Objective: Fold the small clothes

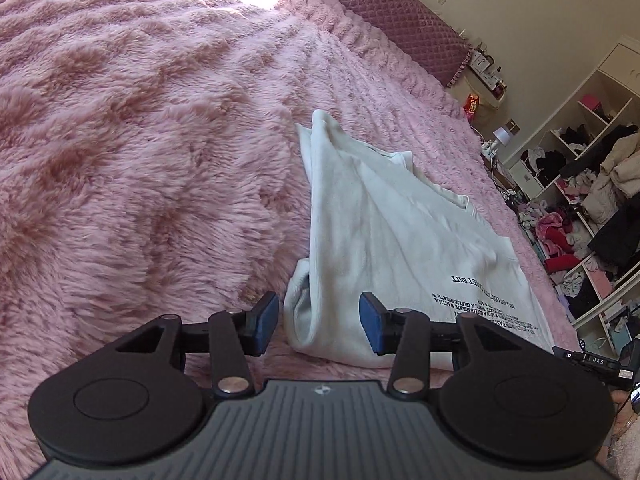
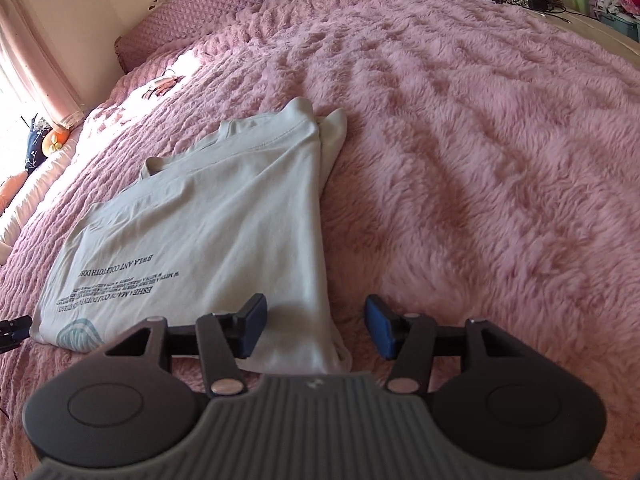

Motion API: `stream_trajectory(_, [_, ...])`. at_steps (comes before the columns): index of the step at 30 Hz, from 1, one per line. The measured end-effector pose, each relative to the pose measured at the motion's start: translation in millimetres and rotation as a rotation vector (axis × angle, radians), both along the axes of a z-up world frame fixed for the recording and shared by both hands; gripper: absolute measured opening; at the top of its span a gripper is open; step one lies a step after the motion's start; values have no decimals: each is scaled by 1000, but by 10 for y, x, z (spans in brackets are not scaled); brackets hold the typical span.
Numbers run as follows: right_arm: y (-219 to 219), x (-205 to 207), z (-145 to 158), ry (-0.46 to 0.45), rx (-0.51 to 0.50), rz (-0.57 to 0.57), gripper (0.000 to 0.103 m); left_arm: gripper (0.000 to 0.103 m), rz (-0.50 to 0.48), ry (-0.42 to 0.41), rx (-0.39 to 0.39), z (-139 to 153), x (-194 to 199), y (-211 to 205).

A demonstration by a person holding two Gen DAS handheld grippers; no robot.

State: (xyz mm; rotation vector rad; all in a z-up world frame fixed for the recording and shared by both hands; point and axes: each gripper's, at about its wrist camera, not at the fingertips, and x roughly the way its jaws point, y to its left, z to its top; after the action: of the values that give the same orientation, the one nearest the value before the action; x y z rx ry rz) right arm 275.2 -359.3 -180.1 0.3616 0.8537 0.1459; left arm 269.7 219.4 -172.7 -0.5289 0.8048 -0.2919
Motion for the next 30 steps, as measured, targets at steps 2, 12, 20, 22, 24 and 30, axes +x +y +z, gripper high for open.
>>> stream_trajectory(2, [42,39,4,0,-1,10,51,51,-8,1,-10,-33,39,-25])
stream_trajectory(12, [119,52,63,-11,-57,31,6,4,-8,-74,6,20,-59,-104])
stream_trajectory(20, [163,-171,384,-78,-135,46,0,3,1,-85,97,290,-152,-187])
stream_trajectory(22, [158,-226,383,-68,-142,64,0,3,-2,-54,101,256,-129,-178])
stream_trajectory(24, [168,-272,298,-48,-151,71,0,3,-9,24,119,102,-48,-172])
stream_trajectory(30, [159,-291,-1,-12,-138,38,0,5,-10,76,138,-85,18,-174])
